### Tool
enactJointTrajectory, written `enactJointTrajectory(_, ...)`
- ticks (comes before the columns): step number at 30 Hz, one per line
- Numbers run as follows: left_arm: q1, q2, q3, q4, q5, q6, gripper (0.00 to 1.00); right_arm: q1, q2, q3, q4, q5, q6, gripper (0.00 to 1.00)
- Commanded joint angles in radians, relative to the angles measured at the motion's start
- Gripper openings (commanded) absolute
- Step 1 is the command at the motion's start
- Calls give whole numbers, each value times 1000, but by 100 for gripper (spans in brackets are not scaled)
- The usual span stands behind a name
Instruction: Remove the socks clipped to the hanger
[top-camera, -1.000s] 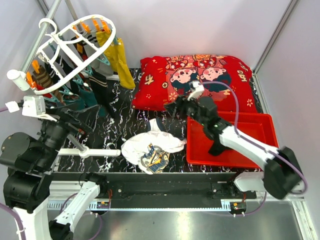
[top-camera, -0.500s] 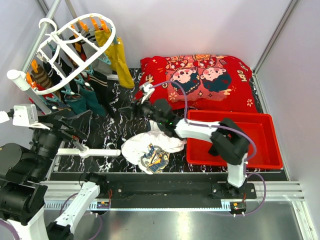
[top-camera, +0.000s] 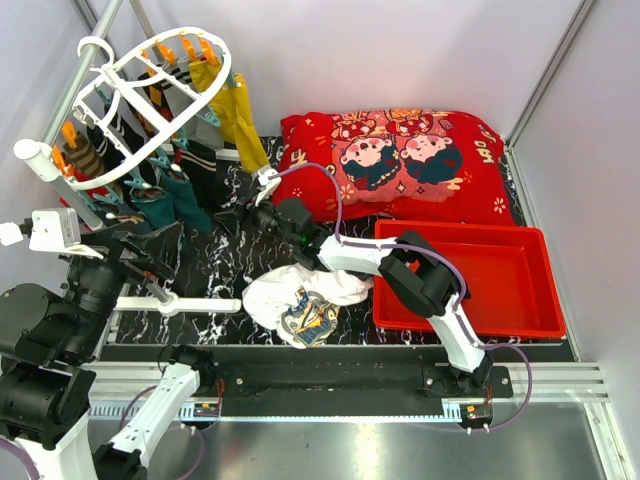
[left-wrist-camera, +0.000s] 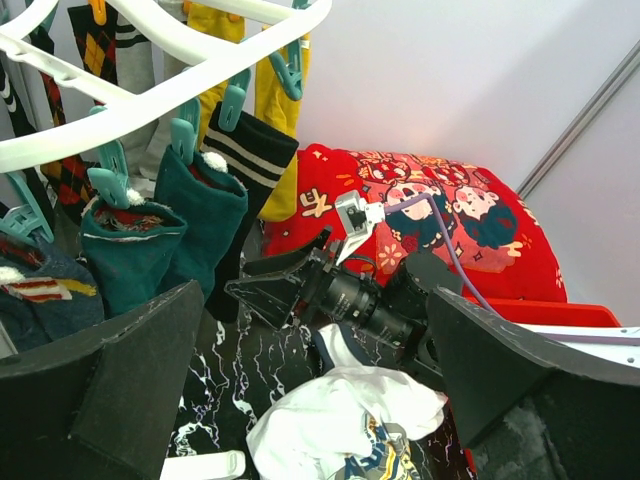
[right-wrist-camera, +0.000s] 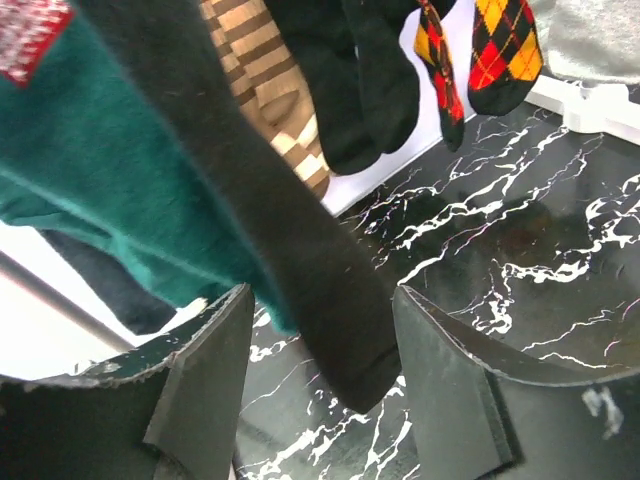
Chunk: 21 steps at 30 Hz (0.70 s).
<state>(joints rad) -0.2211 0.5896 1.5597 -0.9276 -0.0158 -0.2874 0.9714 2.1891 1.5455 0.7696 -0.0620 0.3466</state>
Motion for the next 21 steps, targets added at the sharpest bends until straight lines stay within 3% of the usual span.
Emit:
enactJointTrajectory(1,5,6,-3,26,-4,4,99,21,43,56,25,83,-23,64)
enactJointTrajectory(5,5,9,-4,21,11,-4,99,27,55,59,33,97,-15,58)
enactJointTrajectory(10,5,7,-4,12,-10,8,99,29,8,35,42,65,-23,0)
enactJointTrajectory(21,5,58,39,-82,-134,20,99,104,-284,-162,-44,178,-133,0)
